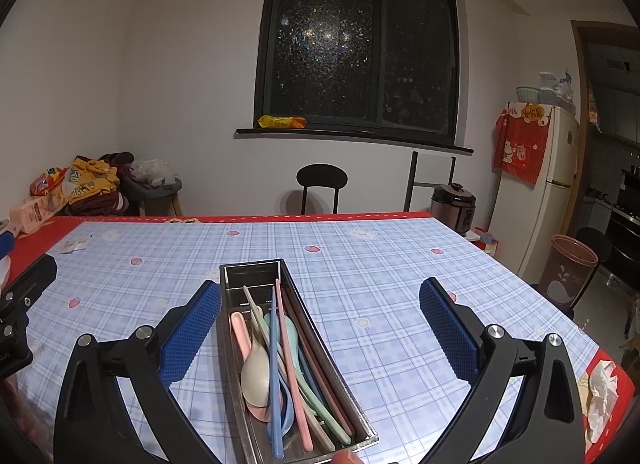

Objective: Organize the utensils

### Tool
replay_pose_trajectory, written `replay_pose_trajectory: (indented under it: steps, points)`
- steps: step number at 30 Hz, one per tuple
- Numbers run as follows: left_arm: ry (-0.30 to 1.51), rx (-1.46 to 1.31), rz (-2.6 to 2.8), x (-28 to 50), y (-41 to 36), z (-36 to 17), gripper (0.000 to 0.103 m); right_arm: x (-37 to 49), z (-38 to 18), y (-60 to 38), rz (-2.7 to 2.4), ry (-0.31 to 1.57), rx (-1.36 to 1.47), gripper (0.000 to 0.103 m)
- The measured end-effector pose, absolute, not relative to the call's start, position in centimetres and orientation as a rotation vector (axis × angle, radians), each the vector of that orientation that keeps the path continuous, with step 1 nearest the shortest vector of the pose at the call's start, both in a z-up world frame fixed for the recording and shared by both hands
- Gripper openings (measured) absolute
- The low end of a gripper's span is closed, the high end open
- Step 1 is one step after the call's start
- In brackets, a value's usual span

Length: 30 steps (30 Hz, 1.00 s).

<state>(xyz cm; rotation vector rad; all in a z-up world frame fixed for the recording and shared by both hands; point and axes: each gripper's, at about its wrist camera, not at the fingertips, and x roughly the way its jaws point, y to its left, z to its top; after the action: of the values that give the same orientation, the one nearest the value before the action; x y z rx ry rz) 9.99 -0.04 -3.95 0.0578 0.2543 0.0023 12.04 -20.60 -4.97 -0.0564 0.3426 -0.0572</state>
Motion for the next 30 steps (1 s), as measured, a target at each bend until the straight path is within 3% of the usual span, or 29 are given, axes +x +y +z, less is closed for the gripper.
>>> replay_pose_trajectory:
  steps: [30]
  points:
    - [0.264,0.015,0.024,9.44,0.57,-3.13,0.097,12.05,-4.85,-20.57,-0.063,0.337,-0.051,0.097]
